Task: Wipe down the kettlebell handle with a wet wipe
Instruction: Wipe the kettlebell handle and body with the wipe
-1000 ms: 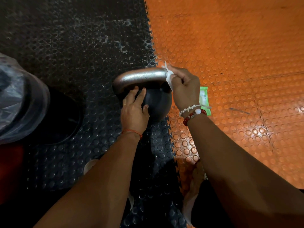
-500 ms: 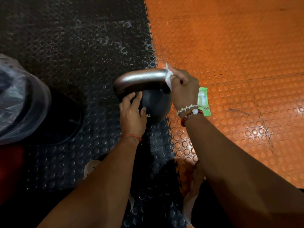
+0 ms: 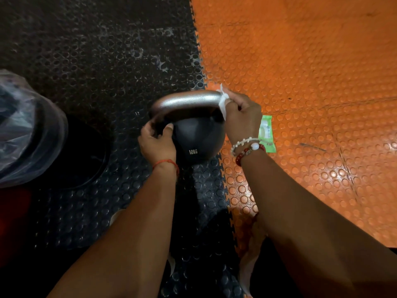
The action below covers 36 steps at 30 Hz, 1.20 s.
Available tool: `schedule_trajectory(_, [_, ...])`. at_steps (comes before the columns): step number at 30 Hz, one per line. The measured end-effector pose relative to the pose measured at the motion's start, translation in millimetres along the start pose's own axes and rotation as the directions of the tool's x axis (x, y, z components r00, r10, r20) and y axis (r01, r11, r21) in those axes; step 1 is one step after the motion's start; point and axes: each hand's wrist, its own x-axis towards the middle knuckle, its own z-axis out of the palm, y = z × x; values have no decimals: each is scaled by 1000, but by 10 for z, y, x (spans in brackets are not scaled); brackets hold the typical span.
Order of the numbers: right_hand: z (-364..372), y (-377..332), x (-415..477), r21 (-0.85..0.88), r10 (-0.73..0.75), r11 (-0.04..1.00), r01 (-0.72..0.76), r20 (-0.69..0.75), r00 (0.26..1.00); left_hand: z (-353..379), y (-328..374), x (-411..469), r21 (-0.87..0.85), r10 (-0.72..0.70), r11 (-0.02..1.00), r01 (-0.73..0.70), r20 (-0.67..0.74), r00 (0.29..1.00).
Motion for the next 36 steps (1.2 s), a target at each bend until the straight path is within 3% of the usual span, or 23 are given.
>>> schedule_trajectory(2, [0, -73, 77, -18, 22, 1000, -21, 46, 999, -13, -16, 62, 32, 7, 999, -7, 28, 1000])
schedule_trajectory(6, [-10, -114, 62, -27, -67, 997, 70, 107, 992, -43, -32, 104, 91, 29, 995, -32, 35, 999])
schedule_trajectory(10, [-42, -120, 253, -47, 76, 997, -69, 154, 985, -52, -46, 141, 108, 46, 993, -51, 50, 998])
schedule_trajectory(14, [-63, -78, 219, -19, 16, 1000, -12, 197, 980, -57, -75, 174, 143, 51, 988, -59, 55, 997])
schedule_trajectory(18, [-62, -67, 427, -97, 78, 994, -57, 233, 969, -62, -104, 211, 184, 75, 979, -86, 70, 995])
schedule_trajectory(24, [-47, -229, 596, -176, 95, 984, -20, 431, 898, -72, -41, 213, 248, 98, 962, -118, 91, 991])
schedule_trajectory(28, [-15, -309, 712, -319, 118, 946, 60, 510, 852, -60, -86, 237, 229, 115, 964, -136, 104, 988])
schedule_trajectory(30, [-3, -331, 632, -302, 81, 949, 89, 506, 859, -59, -141, 268, 211, 115, 968, -135, 104, 988])
schedule_trajectory(33, [-49, -195, 444, -163, -13, 983, 83, 389, 921, -71, -153, 272, 203, 113, 970, -131, 100, 989])
schedule_trajectory(36, [-70, -100, 379, -91, 28, 996, -3, 280, 960, -64, -153, 288, 207, 102, 971, -122, 108, 989])
